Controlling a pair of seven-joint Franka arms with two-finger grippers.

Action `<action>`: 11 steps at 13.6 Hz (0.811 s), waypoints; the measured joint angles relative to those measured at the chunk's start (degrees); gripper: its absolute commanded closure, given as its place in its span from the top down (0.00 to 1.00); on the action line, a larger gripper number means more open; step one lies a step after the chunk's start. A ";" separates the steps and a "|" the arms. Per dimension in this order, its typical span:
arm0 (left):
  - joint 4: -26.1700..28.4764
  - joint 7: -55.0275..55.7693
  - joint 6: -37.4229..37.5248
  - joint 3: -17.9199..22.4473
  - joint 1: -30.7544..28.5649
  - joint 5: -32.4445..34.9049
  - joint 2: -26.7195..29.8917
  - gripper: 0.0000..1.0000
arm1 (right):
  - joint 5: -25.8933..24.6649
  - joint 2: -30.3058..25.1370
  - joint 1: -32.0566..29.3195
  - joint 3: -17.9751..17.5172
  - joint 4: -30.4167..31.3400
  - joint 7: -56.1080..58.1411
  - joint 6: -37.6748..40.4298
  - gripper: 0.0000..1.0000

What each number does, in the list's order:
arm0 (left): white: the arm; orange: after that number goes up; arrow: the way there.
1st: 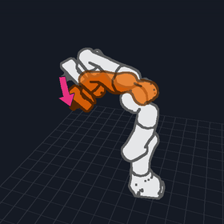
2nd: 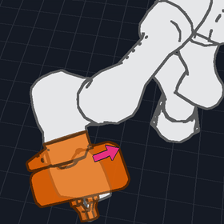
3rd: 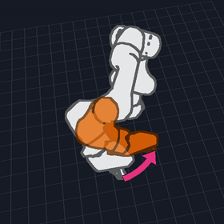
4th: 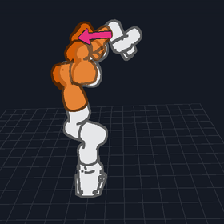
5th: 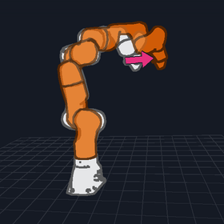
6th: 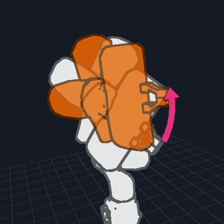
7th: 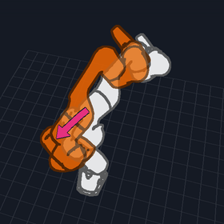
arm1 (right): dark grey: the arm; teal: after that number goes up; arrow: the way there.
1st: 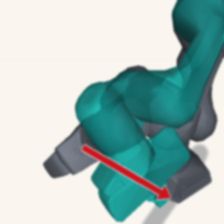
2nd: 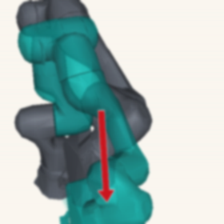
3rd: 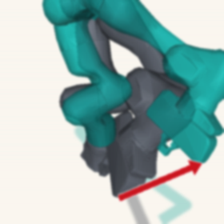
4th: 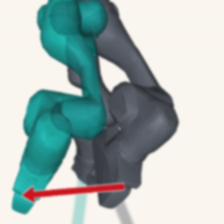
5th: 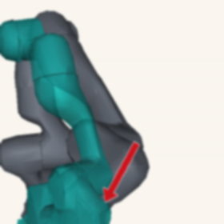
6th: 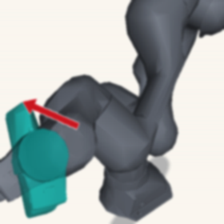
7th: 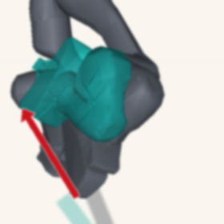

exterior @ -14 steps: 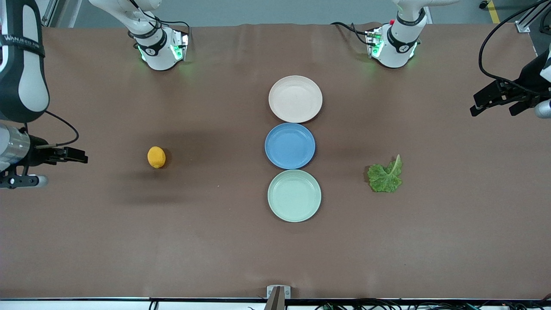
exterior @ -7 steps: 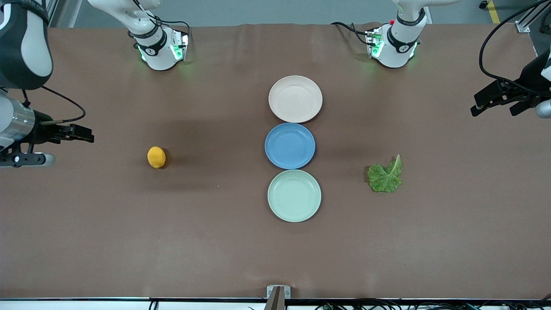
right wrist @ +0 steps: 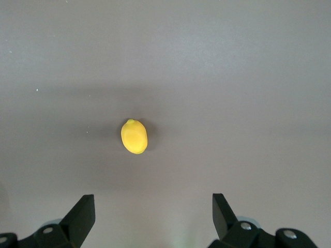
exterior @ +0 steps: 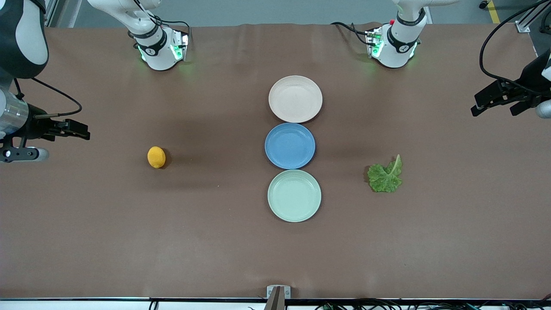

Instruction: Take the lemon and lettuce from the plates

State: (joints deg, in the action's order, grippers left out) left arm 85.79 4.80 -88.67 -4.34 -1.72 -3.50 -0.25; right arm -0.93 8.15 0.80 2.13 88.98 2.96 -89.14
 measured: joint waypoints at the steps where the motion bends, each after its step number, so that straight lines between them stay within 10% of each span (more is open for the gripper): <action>1: 0.00 0.00 0.00 0.02 0.00 0.00 0.00 1.00 | -0.08 0.00 -0.12 0.06 -0.30 -0.01 0.03 1.00; 11: -0.02 0.00 0.01 0.05 -0.03 0.00 0.00 1.00 | -0.12 0.31 -3.25 -0.23 -4.36 -0.04 4.09 1.00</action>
State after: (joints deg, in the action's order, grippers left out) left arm 85.77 4.80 -88.66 -4.29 -1.74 -3.50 -0.25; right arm -1.05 8.46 -2.45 1.90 84.62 2.91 -85.05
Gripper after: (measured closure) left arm 0.000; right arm 0.000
